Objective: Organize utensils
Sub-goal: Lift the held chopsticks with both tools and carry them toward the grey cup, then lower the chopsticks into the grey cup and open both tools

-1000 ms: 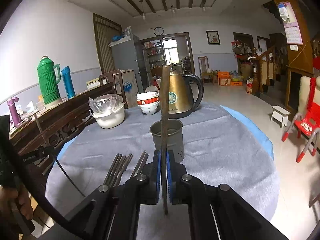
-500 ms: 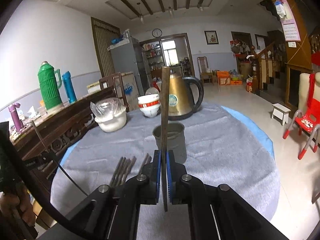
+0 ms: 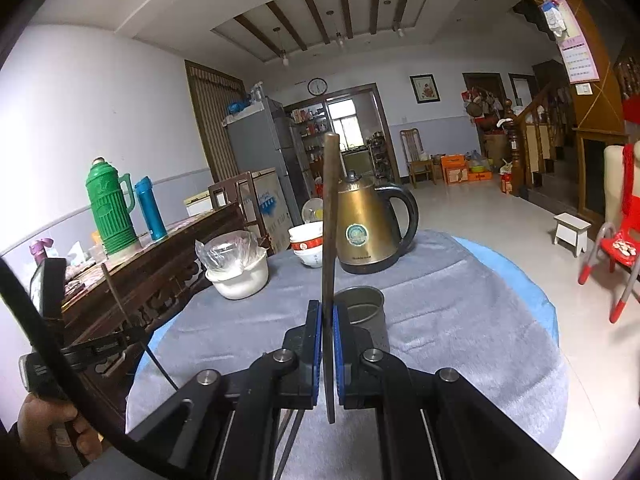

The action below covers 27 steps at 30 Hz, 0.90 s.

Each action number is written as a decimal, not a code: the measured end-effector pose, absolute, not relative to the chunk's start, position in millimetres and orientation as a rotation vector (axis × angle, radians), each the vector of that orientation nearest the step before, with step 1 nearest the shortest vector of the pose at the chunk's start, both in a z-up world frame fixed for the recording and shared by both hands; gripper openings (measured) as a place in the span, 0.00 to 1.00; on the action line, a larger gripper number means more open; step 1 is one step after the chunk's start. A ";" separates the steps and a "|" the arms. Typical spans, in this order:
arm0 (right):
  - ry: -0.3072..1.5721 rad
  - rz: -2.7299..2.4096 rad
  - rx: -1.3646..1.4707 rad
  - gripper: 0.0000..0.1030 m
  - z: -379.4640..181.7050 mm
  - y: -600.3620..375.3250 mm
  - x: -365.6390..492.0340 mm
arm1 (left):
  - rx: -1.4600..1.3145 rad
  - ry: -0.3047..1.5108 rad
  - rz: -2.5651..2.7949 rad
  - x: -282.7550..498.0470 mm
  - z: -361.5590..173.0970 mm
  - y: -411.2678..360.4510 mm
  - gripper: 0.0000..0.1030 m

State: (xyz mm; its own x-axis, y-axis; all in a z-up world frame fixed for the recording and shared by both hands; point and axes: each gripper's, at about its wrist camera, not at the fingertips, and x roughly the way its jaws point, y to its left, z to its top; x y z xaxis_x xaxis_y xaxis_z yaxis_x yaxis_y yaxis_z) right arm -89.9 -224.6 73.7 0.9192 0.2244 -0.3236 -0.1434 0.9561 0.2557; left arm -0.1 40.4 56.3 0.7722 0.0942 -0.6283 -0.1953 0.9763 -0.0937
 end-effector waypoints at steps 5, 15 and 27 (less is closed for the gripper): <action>0.353 0.195 0.230 0.06 77.3 -224.4 -89.2 | -0.162 0.673 0.137 4.4 63.1 36.2 0.06; 0.262 0.198 0.255 0.06 114.8 -241.4 -70.6 | -0.339 0.582 -0.113 26.2 116.2 25.0 0.06; 0.228 0.182 0.275 0.06 134.2 -262.1 2.1 | -0.425 0.527 -0.297 93.0 137.7 -29.6 0.06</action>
